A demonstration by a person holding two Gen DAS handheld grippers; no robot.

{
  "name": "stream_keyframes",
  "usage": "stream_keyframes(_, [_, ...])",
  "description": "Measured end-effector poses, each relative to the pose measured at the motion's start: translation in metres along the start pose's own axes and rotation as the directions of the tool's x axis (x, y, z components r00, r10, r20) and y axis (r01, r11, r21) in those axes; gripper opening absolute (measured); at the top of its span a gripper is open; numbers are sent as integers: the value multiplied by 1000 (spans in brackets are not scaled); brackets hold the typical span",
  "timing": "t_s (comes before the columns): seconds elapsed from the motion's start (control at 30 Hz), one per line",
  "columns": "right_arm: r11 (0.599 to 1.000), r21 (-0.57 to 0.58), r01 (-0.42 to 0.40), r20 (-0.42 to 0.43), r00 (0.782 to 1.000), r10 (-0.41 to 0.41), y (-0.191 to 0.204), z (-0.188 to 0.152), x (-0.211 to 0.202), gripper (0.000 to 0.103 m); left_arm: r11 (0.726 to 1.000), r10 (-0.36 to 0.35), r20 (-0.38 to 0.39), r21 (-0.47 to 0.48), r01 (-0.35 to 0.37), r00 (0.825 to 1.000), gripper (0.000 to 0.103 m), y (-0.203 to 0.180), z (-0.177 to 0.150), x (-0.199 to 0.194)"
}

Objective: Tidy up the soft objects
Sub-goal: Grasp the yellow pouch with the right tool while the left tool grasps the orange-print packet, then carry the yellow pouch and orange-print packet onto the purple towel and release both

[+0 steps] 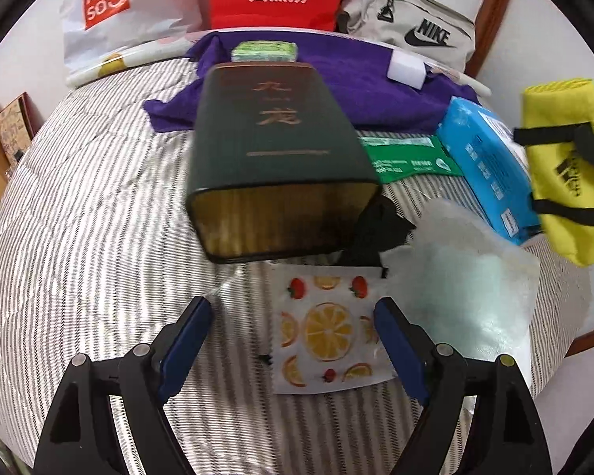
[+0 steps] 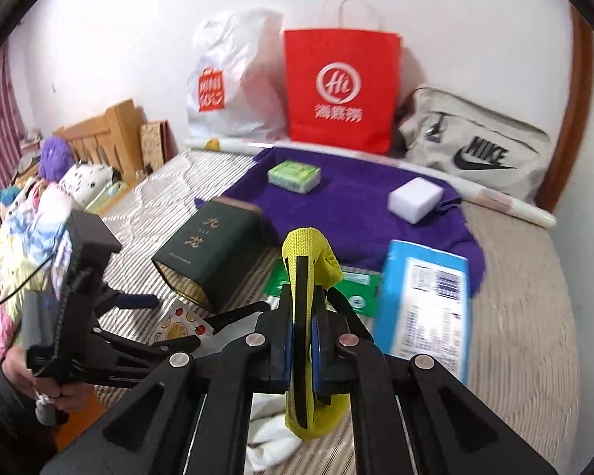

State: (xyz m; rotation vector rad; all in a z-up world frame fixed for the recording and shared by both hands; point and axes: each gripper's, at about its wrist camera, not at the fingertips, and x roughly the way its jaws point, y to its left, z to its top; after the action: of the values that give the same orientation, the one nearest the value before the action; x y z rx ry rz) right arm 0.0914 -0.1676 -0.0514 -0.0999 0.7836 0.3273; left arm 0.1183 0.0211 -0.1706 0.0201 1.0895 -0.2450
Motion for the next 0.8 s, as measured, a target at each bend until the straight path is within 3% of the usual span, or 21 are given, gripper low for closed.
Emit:
stream_keyframes(0.17, [999, 32, 1, 17, 1000, -2, -11, -12, -27, 7, 994, 92, -15, 67, -91, 996, 88, -20, -2, 7])
stream_keyframes(0.27, [999, 40, -9, 18, 1000, 8, -13, -25, -40, 7, 995, 92, -3, 49, -91, 996, 87, -19, -4, 5])
stream_keyframes(0.33, [999, 54, -7, 12, 1000, 6, -17, -34, -45, 7, 994, 100, 19, 49, -101, 995, 77, -16, -8, 1])
stream_keyframes(0.4, [997, 74, -9, -3, 1000, 10, -22, -44, -46, 7, 994, 93, 34, 50, -95, 995, 57, -14, -14, -4])
stream_keyframes(0.5, [995, 101, -9, -41, 999, 13, -30, -63, -41, 7, 997, 67, 45, 40, -69, 997, 46, -9, -17, -11])
stream_keyframes(0.8, [983, 183, 15, -123, 992, 7, -54, -108, -25, 7, 999, 41, 76, 6, -42, 996, 37, 1, -28, -22])
